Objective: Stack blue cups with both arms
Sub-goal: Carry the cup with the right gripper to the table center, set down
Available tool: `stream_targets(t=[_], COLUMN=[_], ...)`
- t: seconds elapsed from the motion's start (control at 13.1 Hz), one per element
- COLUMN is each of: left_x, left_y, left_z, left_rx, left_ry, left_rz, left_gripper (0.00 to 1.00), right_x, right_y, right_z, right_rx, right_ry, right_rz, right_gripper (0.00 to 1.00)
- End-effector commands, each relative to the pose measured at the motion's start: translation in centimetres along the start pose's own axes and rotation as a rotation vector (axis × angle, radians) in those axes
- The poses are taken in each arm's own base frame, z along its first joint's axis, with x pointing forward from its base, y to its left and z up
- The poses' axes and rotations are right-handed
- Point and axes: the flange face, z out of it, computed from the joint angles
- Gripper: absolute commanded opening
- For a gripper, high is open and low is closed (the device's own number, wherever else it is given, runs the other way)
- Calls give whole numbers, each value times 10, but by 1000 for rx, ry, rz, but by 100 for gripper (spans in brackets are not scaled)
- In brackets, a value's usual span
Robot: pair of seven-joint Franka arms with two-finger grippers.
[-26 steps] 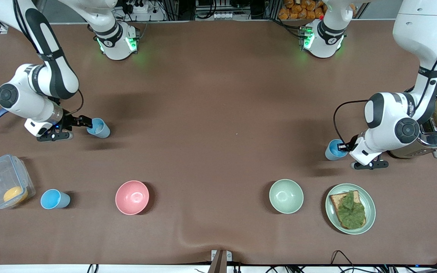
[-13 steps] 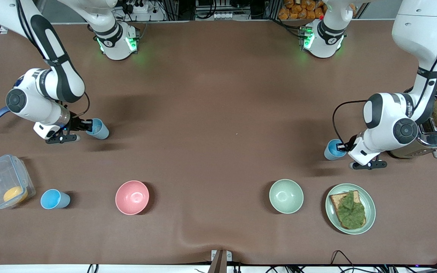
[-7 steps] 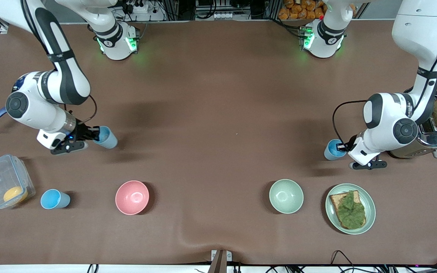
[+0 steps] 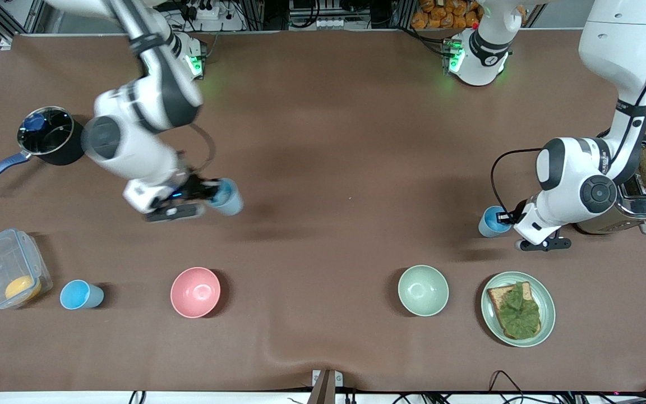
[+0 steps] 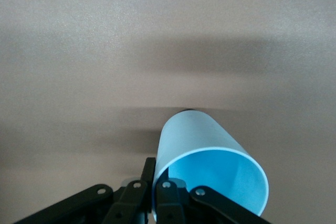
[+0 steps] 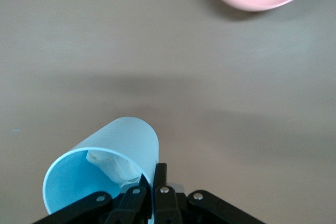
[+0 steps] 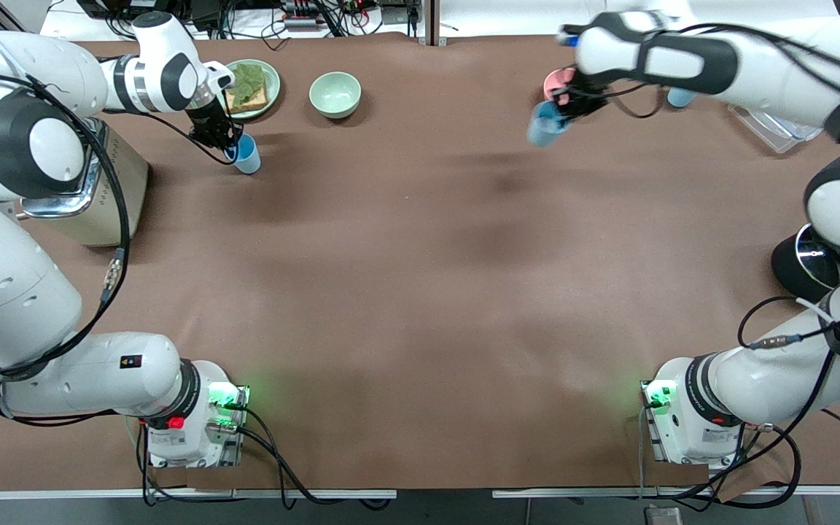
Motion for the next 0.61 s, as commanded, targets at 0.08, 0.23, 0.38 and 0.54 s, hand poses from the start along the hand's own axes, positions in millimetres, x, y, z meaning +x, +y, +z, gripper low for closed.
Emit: stream_targets(t=[0.08, 0.23, 0.38, 0.54], left_x=[1, 4, 8, 4], left_y=[2, 0, 1, 17], left_z=[-3, -8, -18, -26], left_rx=[-12, -12, -13, -28], left_ry=[2, 13, 28, 11], left_rz=[-19, -8, -13, -10], left_gripper=[0, 0, 0, 0], right_x=[-7, -17, -33, -36], right_y=[-109, -137, -159, -158], right_z=[58, 96, 124, 130], right_rx=[-18, -35, -48, -71], right_ry=[-23, 4, 1, -2], right_rz=[108, 126, 133, 141], right_gripper=[0, 0, 0, 0])
